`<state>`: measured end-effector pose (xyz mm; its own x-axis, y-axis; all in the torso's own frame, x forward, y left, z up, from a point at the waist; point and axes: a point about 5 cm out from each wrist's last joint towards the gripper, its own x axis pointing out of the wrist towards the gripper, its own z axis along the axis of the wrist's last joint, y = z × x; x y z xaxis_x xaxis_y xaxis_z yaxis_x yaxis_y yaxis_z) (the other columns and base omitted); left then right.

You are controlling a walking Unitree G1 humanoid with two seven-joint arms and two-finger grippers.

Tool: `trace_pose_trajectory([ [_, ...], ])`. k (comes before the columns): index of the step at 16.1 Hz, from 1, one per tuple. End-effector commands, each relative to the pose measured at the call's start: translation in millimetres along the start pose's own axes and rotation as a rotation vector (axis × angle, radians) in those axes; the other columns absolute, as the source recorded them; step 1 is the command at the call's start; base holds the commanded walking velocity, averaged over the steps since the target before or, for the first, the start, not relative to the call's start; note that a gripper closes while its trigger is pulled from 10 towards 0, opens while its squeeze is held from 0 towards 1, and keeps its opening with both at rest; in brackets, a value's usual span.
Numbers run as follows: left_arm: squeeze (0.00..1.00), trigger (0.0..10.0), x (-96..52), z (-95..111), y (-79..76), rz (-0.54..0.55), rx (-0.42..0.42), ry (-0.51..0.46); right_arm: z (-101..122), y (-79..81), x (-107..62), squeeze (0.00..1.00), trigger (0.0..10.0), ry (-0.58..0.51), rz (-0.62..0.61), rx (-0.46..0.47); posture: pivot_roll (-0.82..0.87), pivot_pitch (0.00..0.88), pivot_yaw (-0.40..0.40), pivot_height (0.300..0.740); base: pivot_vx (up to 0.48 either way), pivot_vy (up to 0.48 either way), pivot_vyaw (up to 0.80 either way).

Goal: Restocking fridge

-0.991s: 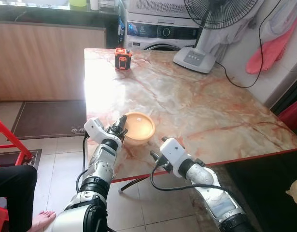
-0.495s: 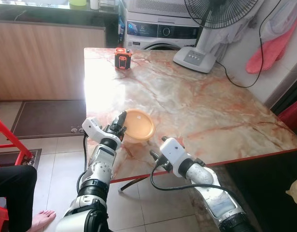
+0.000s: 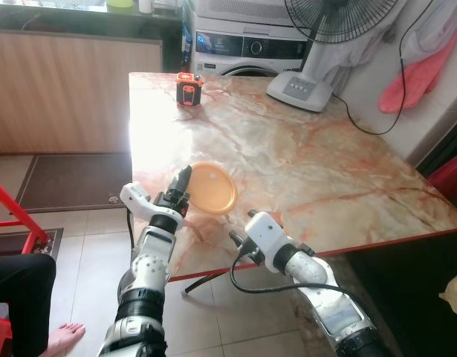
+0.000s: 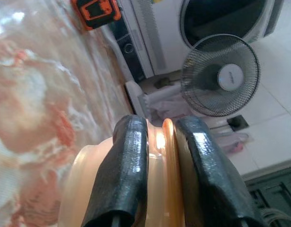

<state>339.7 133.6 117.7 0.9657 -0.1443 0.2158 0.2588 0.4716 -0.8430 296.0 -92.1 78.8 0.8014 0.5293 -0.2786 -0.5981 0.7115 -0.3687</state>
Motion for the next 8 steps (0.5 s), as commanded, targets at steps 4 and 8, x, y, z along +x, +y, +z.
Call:
trace_pose_trajectory([
  [4,0.0,8.7,-10.2,0.8,-22.1,-0.109,0.026,0.03,0.6,-3.9,-2.3,0.0,10.0,-0.018,-0.042,0.014,-0.05,0.0,-0.151,0.74,0.0,0.0,0.0],
  [8,0.0,10.0,-29.4,8.4,-51.6,-0.292,-0.044,0.054,1.6,-6.7,-2.4,0.0,10.0,-0.037,-0.102,0.056,-0.05,0.0,-0.14,0.74,0.0,0.0,0.0],
])
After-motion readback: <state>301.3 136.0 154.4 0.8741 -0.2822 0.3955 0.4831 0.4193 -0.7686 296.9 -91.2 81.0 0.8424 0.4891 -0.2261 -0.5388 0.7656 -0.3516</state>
